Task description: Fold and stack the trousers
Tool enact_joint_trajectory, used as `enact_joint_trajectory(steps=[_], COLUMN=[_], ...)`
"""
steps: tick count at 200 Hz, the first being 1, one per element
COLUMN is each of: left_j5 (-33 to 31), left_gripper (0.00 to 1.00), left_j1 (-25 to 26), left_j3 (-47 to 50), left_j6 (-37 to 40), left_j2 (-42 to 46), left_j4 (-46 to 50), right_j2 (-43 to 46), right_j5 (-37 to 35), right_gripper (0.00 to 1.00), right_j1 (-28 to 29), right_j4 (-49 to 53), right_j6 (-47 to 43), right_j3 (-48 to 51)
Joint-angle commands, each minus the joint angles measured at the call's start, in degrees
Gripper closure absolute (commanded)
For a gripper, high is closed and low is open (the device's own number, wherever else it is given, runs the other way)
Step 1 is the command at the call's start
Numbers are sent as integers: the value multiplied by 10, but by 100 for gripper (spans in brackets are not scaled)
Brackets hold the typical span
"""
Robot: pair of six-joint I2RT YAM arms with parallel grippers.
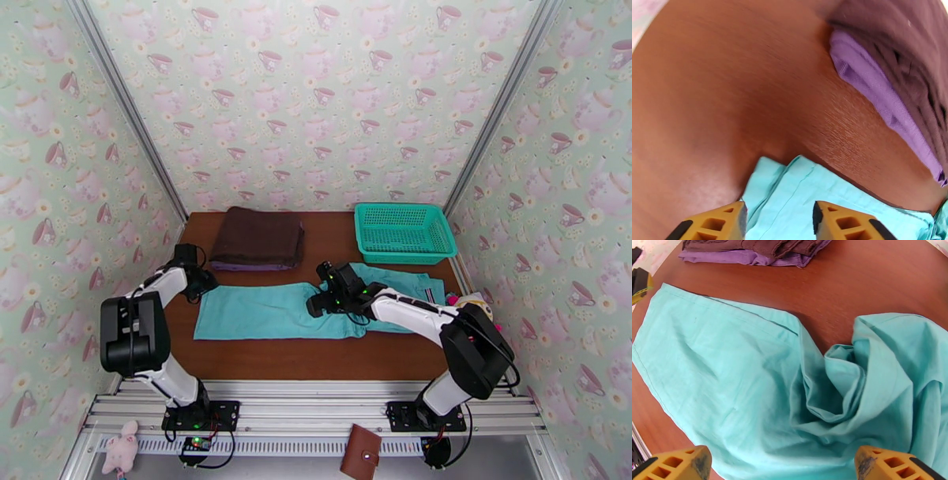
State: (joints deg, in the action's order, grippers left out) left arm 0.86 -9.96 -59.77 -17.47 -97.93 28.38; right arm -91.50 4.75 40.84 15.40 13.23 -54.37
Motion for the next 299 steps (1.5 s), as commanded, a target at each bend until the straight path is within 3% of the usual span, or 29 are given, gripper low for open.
enact_joint_trajectory(steps=[1, 45, 157, 235, 299], left_j5=[-3, -24, -43, -57, -95], left_gripper=[53, 61, 60, 100, 100], left_j1=[17, 18, 19, 19, 21], left_j3=[-28, -89, -84, -60, -2], left_j6=[18, 1, 0, 0, -25], left_j2=[-16, -87, -106, -65, 32], left_j4=[0, 37, 40, 37, 30], right_j2=[-11, -17, -3, 0, 4], right_j5=[19, 24, 23, 28, 34], right_gripper=[1, 0, 1, 1, 1], right_j1=[-2, -3, -4, -3, -3], right_j4=[-33, -24, -17, -14, -14], right_j6=[-6, -19, -23, -23, -22], right_j3=[12, 8, 10, 11, 16])
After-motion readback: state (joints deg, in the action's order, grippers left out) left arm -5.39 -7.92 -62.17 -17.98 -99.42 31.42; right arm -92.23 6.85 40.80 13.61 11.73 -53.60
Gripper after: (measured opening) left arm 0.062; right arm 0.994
